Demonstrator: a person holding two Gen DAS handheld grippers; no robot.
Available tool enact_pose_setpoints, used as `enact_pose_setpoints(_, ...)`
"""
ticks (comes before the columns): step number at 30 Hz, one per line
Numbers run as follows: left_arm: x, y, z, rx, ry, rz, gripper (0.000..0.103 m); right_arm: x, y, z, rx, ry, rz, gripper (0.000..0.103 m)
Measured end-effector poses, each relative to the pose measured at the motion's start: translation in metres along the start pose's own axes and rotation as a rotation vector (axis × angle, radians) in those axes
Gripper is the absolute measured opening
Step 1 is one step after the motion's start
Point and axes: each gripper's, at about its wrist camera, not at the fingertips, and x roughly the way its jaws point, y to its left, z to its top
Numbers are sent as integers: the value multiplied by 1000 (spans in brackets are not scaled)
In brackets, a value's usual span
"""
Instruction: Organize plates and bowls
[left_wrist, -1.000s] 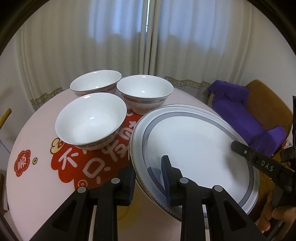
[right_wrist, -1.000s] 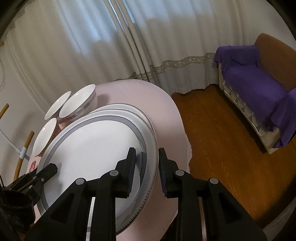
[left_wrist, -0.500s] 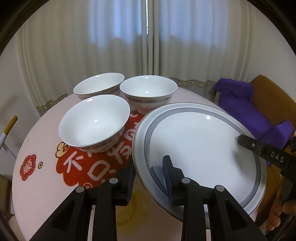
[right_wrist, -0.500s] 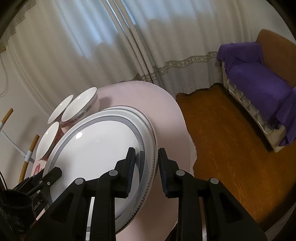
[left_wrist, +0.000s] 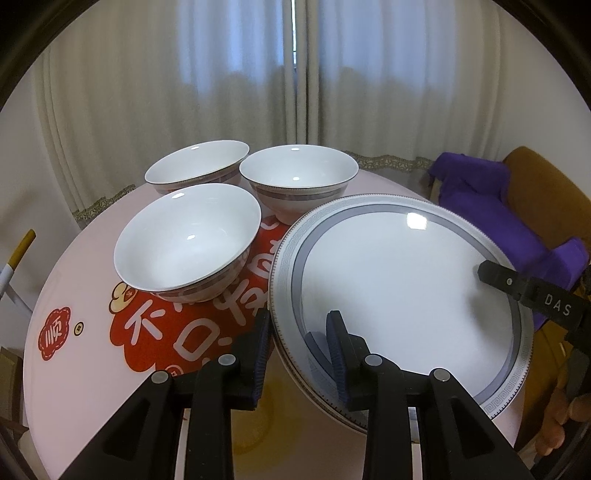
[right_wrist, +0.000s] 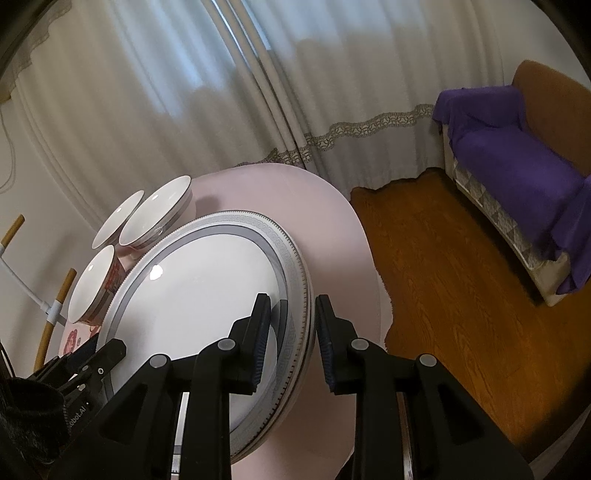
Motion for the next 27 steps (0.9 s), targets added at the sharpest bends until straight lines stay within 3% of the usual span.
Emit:
enact_pose_setpoints(3, -1, 1, 0, -5, 2, -14, 29, -1, 0, 0, 5, 6, -2, 26)
enact_pose_setpoints(8, -13, 6, 0, -15, -24, -35, 45, -10, 9, -5, -33, 5, -63, 27)
enact_pose_setpoints(16, -59, 24, -5, -37, -95, -29, 60, -44, 34, -10, -87, -32, -178, 49)
enact_pose_setpoints(22, -104, 45, -8, -63, -155, -23, 72, -81, 63, -7, -97, -75, -119, 51)
enact_pose_setpoints(24, -118, 52, -9, -71, -167, -26, 77, -88, 73, -6, -104, -81, -97, 61)
enact_pose_setpoints(27, -140, 67, -11, -79, -190, -35, 82, -104, 95, -5, -130, -102, -55, 67)
